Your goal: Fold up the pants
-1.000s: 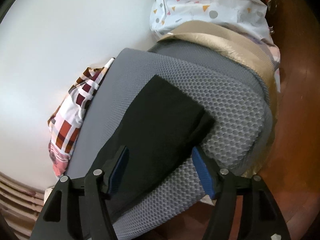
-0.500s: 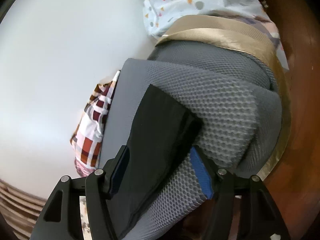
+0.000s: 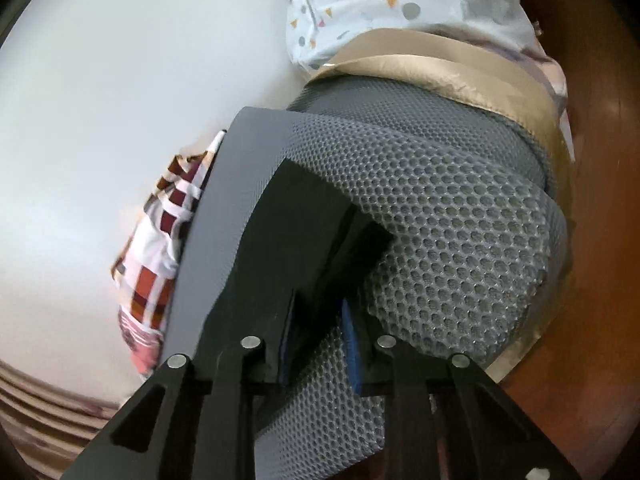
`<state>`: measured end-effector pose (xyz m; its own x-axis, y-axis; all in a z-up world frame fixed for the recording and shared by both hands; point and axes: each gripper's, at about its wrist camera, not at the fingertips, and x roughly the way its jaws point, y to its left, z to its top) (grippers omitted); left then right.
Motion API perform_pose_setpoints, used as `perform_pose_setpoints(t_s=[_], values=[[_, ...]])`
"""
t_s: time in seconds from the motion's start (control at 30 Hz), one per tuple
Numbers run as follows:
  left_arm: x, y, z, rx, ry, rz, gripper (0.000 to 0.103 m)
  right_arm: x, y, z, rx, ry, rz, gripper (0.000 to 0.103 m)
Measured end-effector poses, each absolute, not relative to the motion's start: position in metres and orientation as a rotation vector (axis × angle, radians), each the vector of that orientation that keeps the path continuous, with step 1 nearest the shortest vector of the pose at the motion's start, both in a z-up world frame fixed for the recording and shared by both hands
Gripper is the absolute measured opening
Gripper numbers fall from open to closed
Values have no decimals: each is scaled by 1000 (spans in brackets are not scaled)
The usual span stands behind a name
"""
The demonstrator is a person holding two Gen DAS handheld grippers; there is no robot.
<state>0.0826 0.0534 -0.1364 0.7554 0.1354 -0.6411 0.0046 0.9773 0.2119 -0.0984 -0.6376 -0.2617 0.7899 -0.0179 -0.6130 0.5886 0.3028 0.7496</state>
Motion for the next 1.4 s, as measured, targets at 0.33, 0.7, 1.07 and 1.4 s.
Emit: perform_pose_setpoints(t_s=[0.33, 0.7, 1.07, 1.4], values=[[85, 55, -144, 190, 741, 72, 93, -84, -640, -263, 1269, 508, -351, 40], [86, 51, -144, 196, 749, 72, 93, -72, -634, -263, 1211, 503, -379, 34], [97, 98, -147, 89, 788, 121, 93, -58, -623, -236, 1091, 582, -405, 10], [98, 102, -156, 114, 804, 122, 93, -25, -561, -159, 899, 564, -276, 10]])
